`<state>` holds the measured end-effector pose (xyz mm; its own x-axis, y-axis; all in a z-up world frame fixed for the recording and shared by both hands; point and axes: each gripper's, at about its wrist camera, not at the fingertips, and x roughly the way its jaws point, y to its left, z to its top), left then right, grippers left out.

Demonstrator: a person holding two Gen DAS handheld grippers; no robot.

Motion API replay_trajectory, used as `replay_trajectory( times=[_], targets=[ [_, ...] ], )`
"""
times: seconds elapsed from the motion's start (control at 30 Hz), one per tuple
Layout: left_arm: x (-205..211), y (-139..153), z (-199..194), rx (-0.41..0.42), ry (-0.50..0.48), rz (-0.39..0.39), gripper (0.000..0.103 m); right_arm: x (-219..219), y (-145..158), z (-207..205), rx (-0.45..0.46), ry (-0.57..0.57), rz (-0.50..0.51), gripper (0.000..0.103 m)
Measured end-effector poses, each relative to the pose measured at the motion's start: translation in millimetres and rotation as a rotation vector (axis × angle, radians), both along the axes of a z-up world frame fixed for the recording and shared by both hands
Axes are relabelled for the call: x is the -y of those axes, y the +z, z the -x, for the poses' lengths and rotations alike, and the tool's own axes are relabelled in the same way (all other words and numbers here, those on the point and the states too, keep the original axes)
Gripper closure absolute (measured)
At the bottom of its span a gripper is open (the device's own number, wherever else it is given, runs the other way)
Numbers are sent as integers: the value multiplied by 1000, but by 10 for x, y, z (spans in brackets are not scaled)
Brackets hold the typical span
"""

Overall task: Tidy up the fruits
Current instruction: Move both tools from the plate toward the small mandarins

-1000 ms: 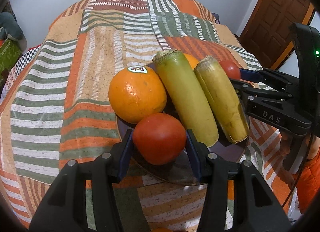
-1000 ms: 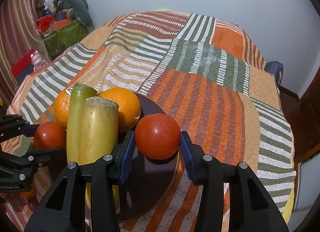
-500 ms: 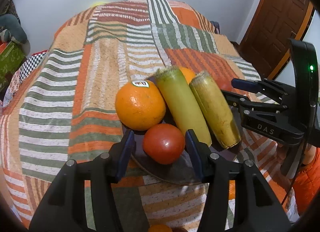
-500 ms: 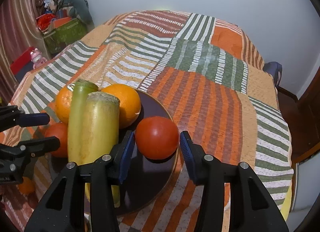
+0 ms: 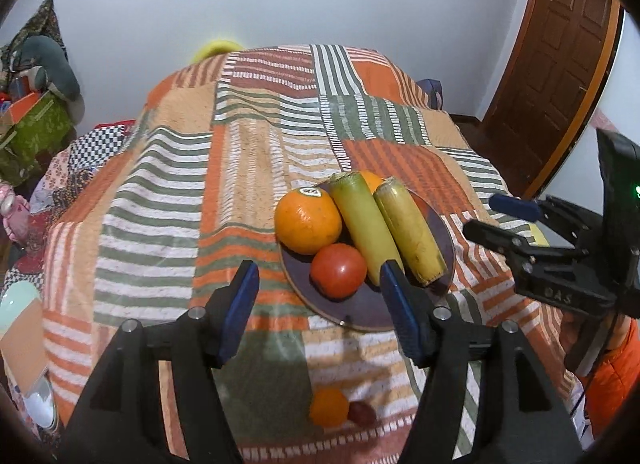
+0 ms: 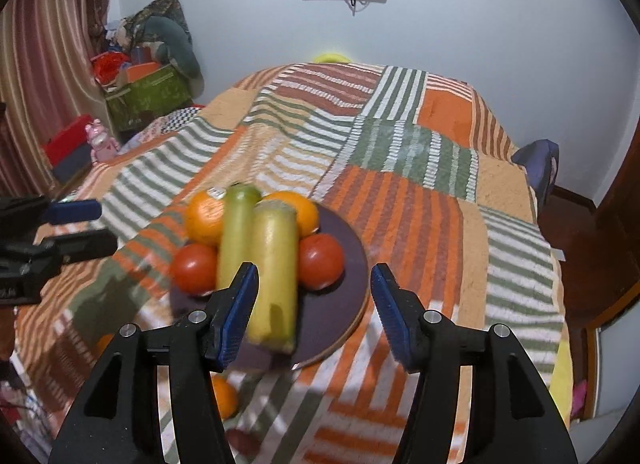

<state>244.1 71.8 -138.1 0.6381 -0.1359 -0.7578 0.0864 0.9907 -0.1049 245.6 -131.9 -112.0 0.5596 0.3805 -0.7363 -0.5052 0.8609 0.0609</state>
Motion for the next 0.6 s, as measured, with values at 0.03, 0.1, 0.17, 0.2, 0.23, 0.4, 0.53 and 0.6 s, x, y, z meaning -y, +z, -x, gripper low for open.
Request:
replay_trajectory(
  times=[0.03, 0.1, 0.17, 0.2, 0.23, 0.4, 0.53, 0.6],
  targets=[
    [-8, 5, 46, -2, 1, -2, 40, -4, -3, 50, -2, 3, -2, 48],
    [-26, 0, 130, -4, 7, -7, 40, -16, -23, 163, -10, 11, -2, 48],
    [-49, -20, 220, -16, 14, -10, 40, -21, -45, 231, -20, 15, -4, 48],
    [-59, -34, 255, -20, 18, -11, 40, -22, -62, 274, -30, 17, -7, 48],
    [-73, -48, 291, -24, 25, -12, 40, -19, -80, 313, -41, 18, -12, 48],
    [-114, -174, 462, -62, 42, -6, 40, -23, -151, 472, -85, 24, -34, 48],
    [-121, -323, 570, -102, 45, -3, 40, -48, -233, 586, -112, 32, -37, 48],
    [-116, -399, 618, -121, 43, 6, 40, -70, -296, 616, -130, 36, -31, 48]
  ],
)
